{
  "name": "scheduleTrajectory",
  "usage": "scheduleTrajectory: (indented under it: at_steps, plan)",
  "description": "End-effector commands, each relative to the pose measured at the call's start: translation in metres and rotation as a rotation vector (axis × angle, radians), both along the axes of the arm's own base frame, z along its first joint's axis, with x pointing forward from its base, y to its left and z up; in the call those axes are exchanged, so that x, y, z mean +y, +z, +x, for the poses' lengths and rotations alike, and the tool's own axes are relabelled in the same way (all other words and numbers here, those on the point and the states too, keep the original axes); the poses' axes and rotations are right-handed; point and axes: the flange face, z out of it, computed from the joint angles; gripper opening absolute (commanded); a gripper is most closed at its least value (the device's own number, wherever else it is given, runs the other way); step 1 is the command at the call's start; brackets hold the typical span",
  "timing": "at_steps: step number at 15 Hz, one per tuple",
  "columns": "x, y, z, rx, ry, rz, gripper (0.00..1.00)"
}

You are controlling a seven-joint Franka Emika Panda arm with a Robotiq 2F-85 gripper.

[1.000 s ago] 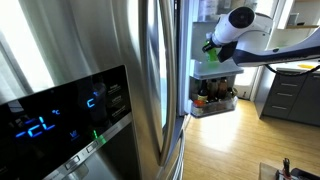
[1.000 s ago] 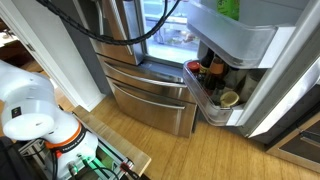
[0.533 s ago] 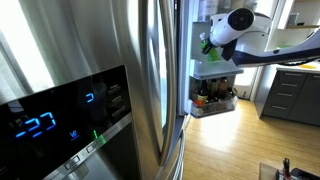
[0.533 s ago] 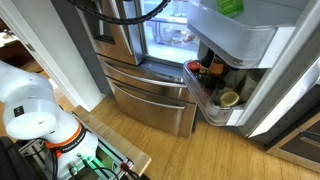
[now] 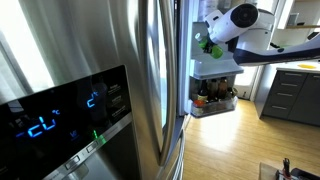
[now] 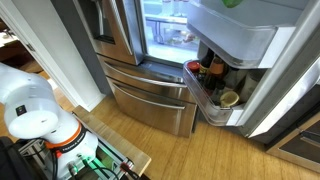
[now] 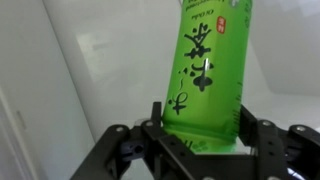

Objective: Remove the green bottle from the shelf on the fridge door

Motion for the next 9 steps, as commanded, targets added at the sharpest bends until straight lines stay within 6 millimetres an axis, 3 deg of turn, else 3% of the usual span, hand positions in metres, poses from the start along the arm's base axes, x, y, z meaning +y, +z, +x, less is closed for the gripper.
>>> scheduleTrajectory:
  at_steps: [1, 5, 9]
  plan:
    - [0.014, 0.002, -0.017, 0.127, 0.041, -0.083, 0.44]
    - [0.032, 0.007, -0.029, 0.197, 0.021, -0.065, 0.44]
    - [0.054, 0.015, -0.044, 0.226, -0.072, 0.105, 0.44]
